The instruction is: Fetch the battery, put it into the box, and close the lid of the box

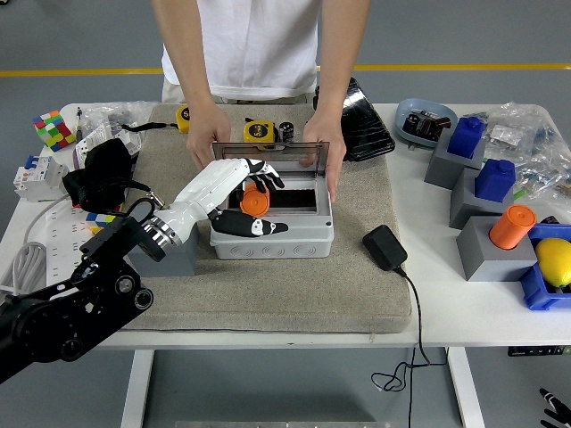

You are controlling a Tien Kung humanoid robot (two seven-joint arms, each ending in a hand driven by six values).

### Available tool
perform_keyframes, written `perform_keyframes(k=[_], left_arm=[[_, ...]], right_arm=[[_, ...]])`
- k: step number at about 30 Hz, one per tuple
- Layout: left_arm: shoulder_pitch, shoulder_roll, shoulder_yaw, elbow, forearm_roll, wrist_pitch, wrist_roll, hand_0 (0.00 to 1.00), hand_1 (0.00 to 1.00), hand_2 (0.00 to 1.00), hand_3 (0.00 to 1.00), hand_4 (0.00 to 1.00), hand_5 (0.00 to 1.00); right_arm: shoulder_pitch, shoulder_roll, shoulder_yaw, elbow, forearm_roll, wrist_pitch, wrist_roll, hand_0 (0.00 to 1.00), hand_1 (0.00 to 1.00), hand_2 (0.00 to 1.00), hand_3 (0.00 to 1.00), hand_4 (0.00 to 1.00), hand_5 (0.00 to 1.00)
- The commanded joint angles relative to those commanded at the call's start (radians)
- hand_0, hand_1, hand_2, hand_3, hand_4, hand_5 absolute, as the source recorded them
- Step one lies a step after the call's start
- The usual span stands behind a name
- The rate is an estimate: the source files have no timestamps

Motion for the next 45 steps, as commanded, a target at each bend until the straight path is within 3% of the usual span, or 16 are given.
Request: perform_keyframes(k=[11,24,34,38,42,45], left_arm=[[-0.030,-0.022,0.000,0.045,-0.014,0.035,-0.046,0.602,0.538,0.544,0.573,0.998,0.382],[-0.056,-0.027,-0.036,0.012,-0.014,0.047,-0.070,0.622,0.541,0.546,0.576,0.998,0.401],[-0.035,-0.012,-0.078,-0.078,-0.019,0.037,-0.056,0.592,0.538,0.544,0.578,0.998,0.403],[-0.032,-0.013,-0.112,-0.098,-0.036,0.053,-0.077,0.551,0.534,0.542,0.575,0.998,0.414],[-0.046,-0.018,-0.143,-0.085,-0.041,0.066,-0.094,0.579,0.562,0.561,0.593,0.998,0.446],[-0.067,-0.024,-0.156,-0.055,-0.033,0.053,-0.073,0.579,0.562,0.561,0.593,0.998,0.446]], right_arm=[[0.001,0.001,-0.002,0.000,0.002,-0.002,0.002,0.662,0.663,0.656,0.545,0.950,0.446],[0.001,0.002,-0.005,0.001,0.004,-0.004,0.007,0.661,0.663,0.655,0.543,0.948,0.445],[-0.002,0.001,-0.006,-0.004,0.006,0.000,0.005,0.661,0.663,0.655,0.543,0.947,0.445],[0.000,0.001,-0.004,-0.001,0.005,-0.003,0.007,0.660,0.661,0.654,0.543,0.948,0.444],[0.001,0.001,-0.006,0.000,0.005,-0.004,0.007,0.660,0.661,0.654,0.543,0.947,0.443],[0.000,0.002,-0.008,-0.001,0.007,-0.004,0.007,0.660,0.661,0.654,0.543,0.947,0.443]])
